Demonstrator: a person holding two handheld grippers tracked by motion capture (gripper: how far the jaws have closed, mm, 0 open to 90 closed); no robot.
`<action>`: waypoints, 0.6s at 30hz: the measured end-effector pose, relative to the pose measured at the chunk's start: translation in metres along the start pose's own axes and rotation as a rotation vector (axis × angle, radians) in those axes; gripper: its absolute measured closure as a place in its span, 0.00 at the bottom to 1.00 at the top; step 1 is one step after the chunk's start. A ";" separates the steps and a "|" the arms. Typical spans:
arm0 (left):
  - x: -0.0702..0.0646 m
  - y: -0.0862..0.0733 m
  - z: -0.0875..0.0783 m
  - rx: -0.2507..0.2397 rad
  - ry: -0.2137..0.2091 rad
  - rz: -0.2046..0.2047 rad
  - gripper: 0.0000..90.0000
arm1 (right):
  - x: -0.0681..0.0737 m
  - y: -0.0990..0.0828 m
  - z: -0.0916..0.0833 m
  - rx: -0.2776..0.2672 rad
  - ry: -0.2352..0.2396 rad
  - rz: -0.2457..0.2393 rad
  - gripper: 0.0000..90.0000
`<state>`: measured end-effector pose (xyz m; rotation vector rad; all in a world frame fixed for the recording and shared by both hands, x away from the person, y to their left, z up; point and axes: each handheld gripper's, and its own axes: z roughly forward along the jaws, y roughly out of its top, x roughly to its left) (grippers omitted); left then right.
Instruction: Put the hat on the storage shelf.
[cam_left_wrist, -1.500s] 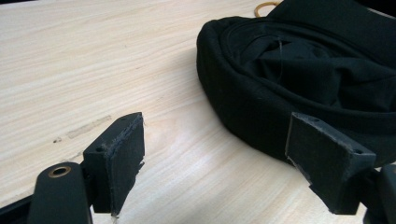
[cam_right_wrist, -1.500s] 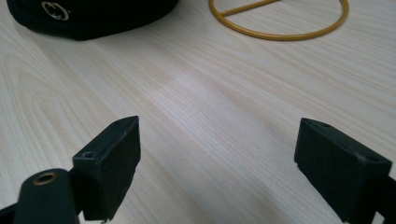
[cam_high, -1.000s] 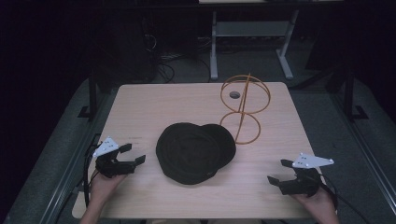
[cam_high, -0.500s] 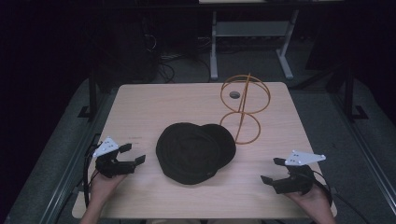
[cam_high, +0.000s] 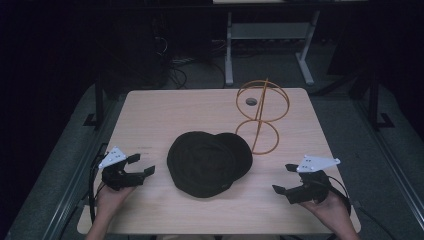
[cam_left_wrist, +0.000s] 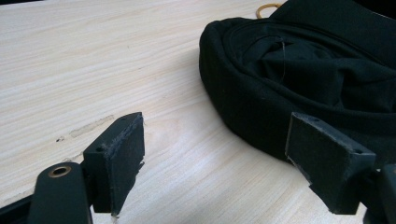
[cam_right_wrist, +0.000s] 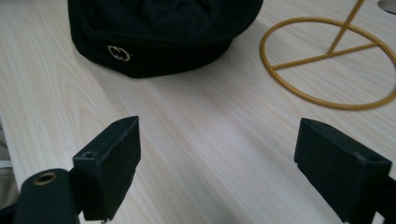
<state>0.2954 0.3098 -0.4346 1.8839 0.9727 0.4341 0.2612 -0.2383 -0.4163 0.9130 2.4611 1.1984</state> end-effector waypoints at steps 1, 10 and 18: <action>0.000 0.000 0.000 0.000 0.001 0.000 0.22 | 0.001 0.002 0.000 0.001 0.005 -0.007 0.16; 0.001 0.000 0.000 0.002 0.001 -0.002 0.22 | 0.009 0.028 0.008 0.017 0.051 -0.068 0.17; 0.002 0.000 0.000 0.005 0.004 -0.003 0.22 | 0.017 0.049 0.019 0.021 0.087 -0.108 0.19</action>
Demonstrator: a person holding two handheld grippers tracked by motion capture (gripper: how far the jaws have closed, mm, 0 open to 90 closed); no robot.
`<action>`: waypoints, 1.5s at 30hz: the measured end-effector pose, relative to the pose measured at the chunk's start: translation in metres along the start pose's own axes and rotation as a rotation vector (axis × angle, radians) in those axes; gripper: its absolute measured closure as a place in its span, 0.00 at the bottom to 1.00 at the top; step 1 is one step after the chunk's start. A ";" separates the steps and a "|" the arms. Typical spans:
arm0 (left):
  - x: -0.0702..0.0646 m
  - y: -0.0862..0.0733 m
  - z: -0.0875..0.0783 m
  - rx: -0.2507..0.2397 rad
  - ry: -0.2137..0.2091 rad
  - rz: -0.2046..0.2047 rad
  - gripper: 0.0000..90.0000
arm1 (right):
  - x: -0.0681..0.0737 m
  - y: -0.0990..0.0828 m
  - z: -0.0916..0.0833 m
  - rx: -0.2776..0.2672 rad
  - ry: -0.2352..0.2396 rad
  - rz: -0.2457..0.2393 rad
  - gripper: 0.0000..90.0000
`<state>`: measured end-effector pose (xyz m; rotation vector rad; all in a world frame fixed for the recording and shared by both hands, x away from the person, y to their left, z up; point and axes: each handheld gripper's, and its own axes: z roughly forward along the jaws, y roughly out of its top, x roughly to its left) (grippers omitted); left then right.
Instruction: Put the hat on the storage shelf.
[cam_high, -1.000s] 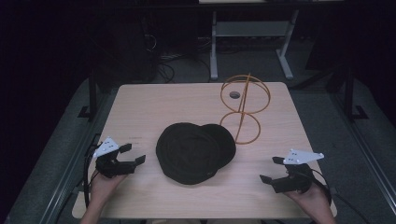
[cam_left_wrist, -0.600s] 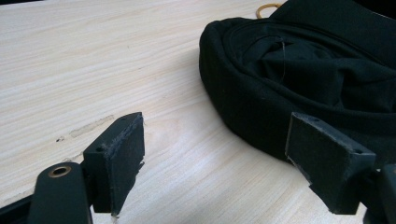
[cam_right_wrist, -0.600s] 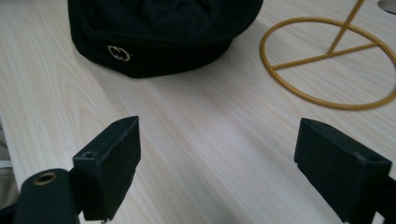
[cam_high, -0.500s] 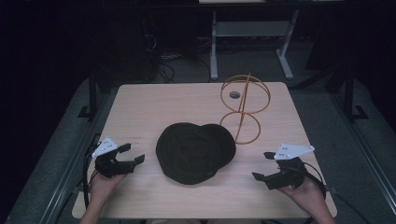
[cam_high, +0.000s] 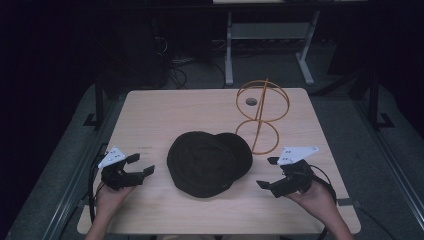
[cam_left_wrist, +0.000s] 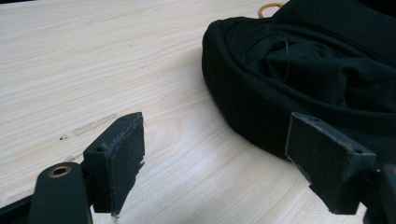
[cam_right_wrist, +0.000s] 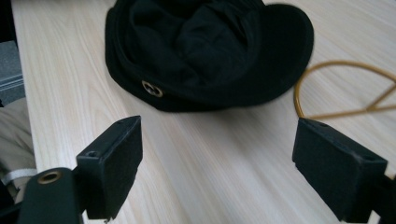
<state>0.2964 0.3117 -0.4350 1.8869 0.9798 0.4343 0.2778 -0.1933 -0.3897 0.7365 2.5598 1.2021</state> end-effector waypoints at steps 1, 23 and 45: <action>0.000 0.000 0.000 0.000 0.000 0.000 0.22 | 0.000 0.000 0.000 0.000 0.000 0.000 0.19; 0.003 -0.001 0.000 -0.001 0.001 -0.009 0.22 | 0.024 0.049 0.049 0.045 0.112 -0.130 0.32; 0.004 -0.002 0.001 0.003 -0.006 -0.016 0.22 | 0.051 0.074 0.097 0.091 0.213 -0.206 0.46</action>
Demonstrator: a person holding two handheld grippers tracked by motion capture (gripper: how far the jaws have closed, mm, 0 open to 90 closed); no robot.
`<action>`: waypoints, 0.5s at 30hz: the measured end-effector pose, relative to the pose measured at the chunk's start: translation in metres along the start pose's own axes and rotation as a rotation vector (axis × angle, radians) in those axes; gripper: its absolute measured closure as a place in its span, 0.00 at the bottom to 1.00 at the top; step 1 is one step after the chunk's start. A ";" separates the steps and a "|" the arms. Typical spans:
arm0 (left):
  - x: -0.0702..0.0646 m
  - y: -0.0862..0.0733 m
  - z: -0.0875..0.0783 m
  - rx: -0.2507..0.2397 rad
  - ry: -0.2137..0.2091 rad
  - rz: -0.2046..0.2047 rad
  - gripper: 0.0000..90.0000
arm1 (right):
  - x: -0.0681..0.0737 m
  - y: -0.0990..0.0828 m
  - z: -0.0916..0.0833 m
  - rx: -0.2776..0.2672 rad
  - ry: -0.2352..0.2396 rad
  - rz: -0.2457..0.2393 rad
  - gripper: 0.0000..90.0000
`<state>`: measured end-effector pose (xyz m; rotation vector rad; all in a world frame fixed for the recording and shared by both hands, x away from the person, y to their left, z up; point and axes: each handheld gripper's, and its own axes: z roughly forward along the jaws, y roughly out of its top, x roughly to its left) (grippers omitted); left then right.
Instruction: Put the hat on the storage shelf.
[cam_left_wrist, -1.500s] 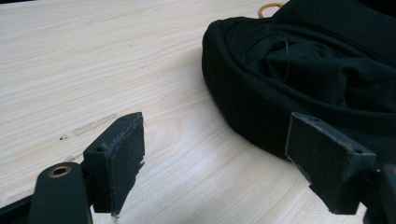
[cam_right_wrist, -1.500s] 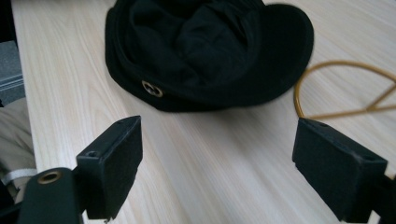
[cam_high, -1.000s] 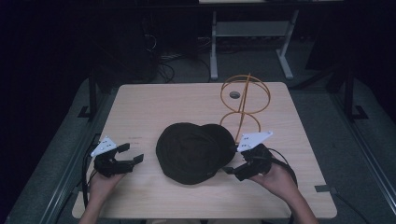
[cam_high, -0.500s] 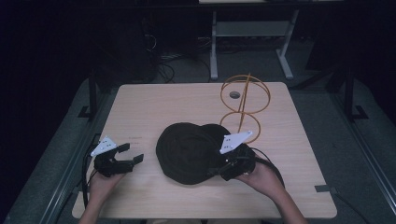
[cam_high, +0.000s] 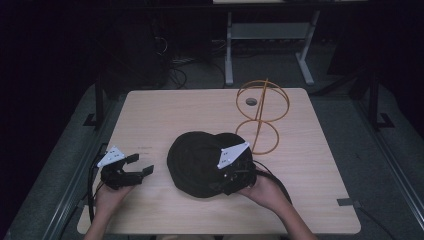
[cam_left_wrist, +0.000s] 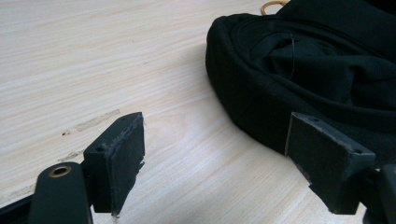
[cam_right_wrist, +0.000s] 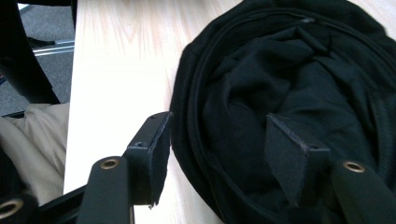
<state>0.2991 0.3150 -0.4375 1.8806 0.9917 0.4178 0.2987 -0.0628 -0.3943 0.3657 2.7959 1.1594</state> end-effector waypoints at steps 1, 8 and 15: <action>0.000 0.000 0.000 0.000 0.000 0.000 0.22 | 0.000 0.000 0.000 0.000 0.000 0.000 0.46; 0.000 0.000 0.001 0.009 -0.003 0.005 0.22 | 0.002 0.008 0.014 0.011 0.017 -0.034 0.47; 0.001 0.000 0.001 0.007 -0.006 0.003 0.22 | 0.005 0.014 0.032 0.038 0.039 -0.045 0.47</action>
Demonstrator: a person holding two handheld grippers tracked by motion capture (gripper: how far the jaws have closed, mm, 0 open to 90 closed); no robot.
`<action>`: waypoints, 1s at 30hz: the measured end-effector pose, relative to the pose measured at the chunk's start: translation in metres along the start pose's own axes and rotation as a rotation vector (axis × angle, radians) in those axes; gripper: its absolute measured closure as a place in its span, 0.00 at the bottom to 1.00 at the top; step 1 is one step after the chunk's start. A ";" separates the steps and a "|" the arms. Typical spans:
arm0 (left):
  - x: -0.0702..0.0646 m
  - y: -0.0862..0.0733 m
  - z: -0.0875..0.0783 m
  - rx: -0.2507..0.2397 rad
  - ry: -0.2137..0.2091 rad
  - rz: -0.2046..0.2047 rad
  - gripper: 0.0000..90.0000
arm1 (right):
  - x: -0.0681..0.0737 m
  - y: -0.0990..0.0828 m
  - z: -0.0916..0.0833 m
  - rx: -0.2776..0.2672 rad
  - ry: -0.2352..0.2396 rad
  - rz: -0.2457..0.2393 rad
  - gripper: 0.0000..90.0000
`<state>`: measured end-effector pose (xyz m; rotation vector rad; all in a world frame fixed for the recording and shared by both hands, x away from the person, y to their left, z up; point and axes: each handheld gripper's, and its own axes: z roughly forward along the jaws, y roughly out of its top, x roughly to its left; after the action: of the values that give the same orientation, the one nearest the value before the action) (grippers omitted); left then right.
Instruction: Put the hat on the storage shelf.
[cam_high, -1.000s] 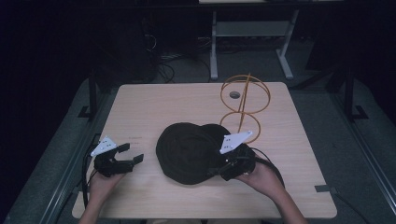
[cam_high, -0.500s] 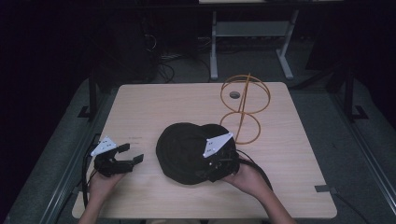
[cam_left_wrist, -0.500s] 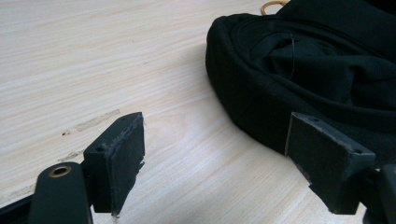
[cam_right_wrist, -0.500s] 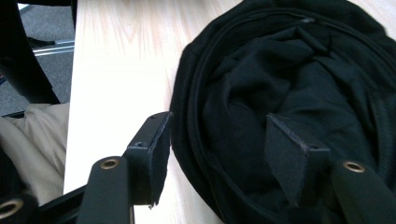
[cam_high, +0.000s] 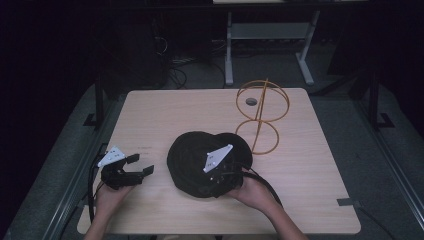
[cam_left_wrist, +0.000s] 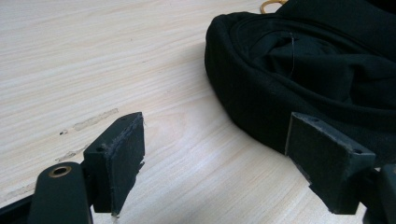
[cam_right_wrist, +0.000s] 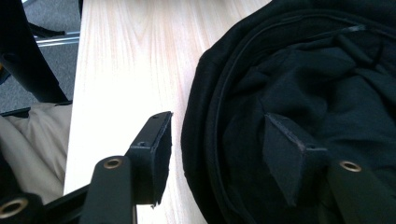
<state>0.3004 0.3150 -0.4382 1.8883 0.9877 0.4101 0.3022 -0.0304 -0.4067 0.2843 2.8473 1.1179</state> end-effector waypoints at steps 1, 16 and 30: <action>0.000 0.000 0.000 0.000 0.000 0.000 0.22 | 0.000 0.000 0.000 0.000 0.000 0.000 0.47; 0.000 0.000 0.001 0.000 -0.005 -0.004 0.22 | 0.001 0.005 0.023 0.055 0.003 0.014 0.52; 0.000 0.000 0.002 0.006 -0.007 -0.002 0.22 | 0.004 0.004 0.038 0.122 -0.035 0.011 0.64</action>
<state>0.3011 0.3138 -0.4391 1.8927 0.9870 0.3998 0.3039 -0.0014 -0.4314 0.3231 2.8910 0.9326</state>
